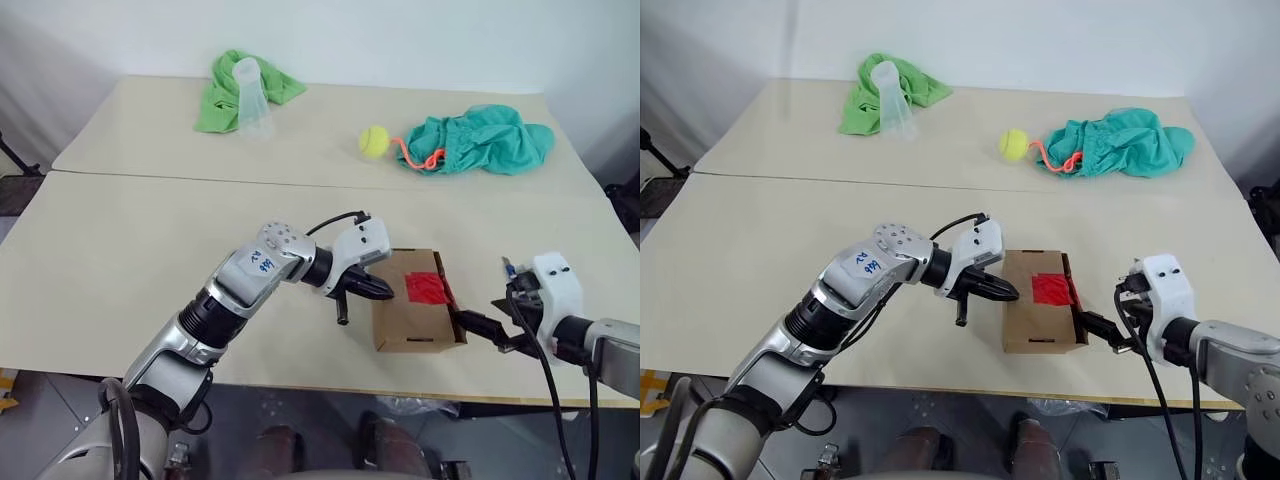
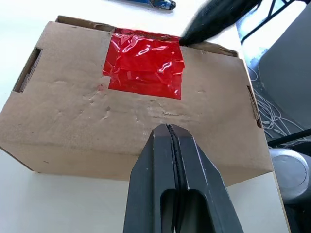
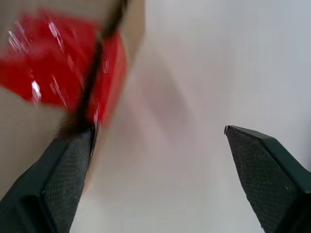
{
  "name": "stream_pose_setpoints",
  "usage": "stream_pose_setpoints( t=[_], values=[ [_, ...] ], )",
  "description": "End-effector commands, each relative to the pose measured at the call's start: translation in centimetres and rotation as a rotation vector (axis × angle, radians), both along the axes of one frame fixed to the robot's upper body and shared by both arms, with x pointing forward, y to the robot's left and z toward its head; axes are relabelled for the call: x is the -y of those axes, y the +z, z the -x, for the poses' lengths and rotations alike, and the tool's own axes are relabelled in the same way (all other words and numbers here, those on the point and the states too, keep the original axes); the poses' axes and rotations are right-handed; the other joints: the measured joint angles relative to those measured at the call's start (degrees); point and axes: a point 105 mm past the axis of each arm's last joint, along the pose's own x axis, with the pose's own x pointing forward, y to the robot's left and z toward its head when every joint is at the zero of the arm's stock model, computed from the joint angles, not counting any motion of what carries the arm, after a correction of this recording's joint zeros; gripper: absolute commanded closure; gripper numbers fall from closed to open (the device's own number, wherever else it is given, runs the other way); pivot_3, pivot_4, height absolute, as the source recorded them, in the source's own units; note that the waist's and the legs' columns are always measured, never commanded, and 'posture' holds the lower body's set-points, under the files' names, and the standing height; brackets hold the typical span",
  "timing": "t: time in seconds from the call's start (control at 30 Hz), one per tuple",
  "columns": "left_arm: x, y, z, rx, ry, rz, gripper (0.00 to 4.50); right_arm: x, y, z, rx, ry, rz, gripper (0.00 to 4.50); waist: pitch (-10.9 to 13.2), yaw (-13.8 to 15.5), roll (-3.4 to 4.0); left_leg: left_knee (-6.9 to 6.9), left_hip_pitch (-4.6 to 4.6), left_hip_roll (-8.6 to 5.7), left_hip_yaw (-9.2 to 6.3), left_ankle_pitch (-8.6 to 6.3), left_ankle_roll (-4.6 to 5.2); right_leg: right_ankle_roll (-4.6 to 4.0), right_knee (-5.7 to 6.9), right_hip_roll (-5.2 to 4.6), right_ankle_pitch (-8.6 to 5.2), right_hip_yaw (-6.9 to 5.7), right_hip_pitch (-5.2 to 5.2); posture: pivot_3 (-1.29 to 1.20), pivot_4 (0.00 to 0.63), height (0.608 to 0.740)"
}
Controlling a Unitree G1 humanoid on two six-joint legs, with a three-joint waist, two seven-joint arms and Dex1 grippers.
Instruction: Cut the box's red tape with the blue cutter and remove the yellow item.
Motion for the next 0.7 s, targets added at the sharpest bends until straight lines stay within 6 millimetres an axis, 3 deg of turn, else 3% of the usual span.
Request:
stream_pose_setpoints(
  t=[0.03,0.37,0.47,0.7],
  values=[
    [-0.8,-2.0,-0.2,-0.035,0.036,-0.065,4.50,0.8,0.3,0.3,0.018,-0.046,0.003,0.05,0.0,0.0,0.00,0.01,0.00,0.00,0.00,0.00,0.00,0.00,0.00,0.01,0.00,-0.05,0.00,0.00,0.150,0.740],
    [-0.4,-2.0,-0.2,-0.034,0.027,-0.061,4.50,-0.2,-0.8,-0.2,-0.019,-0.019,-0.003,0.05,0.0,0.0,0.01,0.01,0.00,0.03,-0.01,0.00,0.00,0.00,-0.03,0.05,0.00,-0.06,0.01,0.00,0.150,0.740],
    [-0.3,-2.1,-0.1,-0.030,0.025,-0.060,4.50,-0.1,-2.4,-0.9,-0.068,-0.051,-0.011,0.05,0.0,0.0,0.02,0.01,0.01,0.04,0.00,0.00,0.01,0.00,-0.02,0.06,0.00,-0.07,0.01,0.00,0.150,0.740],
    [-0.6,-1.9,-0.7,-0.023,0.051,-0.058,4.50,1.5,-5.1,0.1,-0.159,-0.073,0.051,0.05,0.0,0.2,0.06,-0.01,0.00,-0.01,-0.02,-0.03,0.06,-0.01,-0.06,0.10,-0.01,-0.16,0.02,0.00,0.150,0.740]
  ],
)
